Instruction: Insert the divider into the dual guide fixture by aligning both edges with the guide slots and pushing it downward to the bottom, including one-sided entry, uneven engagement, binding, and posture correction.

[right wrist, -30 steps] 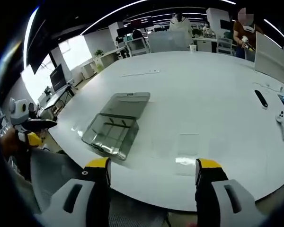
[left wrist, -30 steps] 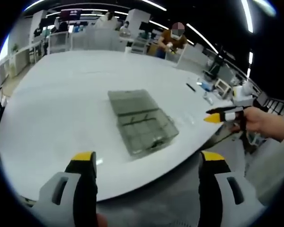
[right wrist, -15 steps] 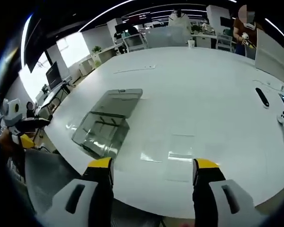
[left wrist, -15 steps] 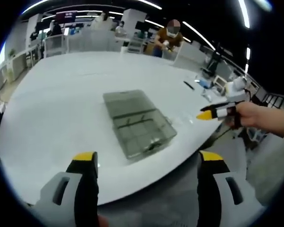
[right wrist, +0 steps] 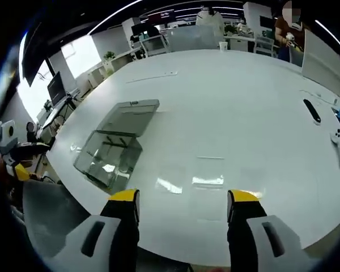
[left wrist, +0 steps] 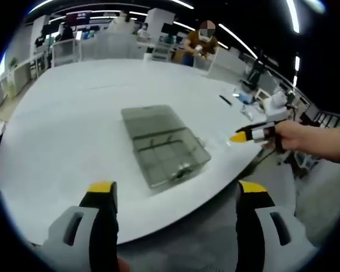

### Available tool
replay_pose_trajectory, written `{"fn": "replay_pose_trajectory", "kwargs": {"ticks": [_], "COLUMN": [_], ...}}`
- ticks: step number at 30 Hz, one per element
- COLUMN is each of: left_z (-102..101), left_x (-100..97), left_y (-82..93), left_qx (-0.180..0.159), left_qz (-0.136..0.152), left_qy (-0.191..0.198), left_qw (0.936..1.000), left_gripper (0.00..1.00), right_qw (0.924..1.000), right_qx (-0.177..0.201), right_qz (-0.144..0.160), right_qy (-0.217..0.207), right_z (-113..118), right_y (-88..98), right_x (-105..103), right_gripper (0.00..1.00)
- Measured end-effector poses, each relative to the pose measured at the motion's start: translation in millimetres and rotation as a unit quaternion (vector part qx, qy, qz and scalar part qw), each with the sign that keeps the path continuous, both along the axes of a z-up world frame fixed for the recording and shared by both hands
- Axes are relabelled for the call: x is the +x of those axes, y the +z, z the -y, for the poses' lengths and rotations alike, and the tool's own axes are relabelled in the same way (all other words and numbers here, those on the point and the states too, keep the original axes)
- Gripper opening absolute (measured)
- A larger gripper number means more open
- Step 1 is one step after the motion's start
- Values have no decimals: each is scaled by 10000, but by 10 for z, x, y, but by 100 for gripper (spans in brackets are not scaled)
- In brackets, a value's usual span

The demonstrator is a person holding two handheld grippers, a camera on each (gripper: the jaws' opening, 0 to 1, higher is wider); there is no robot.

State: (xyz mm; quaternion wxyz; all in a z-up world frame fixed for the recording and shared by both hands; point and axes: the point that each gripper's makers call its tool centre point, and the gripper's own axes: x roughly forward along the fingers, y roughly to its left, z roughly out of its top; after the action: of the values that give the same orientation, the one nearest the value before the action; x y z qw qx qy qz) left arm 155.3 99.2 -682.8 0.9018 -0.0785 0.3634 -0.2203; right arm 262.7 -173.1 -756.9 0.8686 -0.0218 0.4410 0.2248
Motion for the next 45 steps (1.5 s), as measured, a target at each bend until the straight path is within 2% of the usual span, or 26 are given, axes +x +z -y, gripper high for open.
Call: {"fn": "replay_pose_trajectory", "kwargs": {"ticks": [19,45], "left_z": [25,4], "left_x": [15,61], "left_y": [-10,-41], "left_qx": [38,76], "left_qz": [-51,-92], "left_qy": [-50,-92], "left_qw": [10000,9999], "left_gripper": [84,84], "right_qw": [9992,9973], "right_qx": [-337,-614], "right_qz": [-183,-372], "right_qy": [-134,-148], "right_z": [107,138], "right_y": [-245,-457], "right_x": [128,264], "right_gripper": [45,41]}}
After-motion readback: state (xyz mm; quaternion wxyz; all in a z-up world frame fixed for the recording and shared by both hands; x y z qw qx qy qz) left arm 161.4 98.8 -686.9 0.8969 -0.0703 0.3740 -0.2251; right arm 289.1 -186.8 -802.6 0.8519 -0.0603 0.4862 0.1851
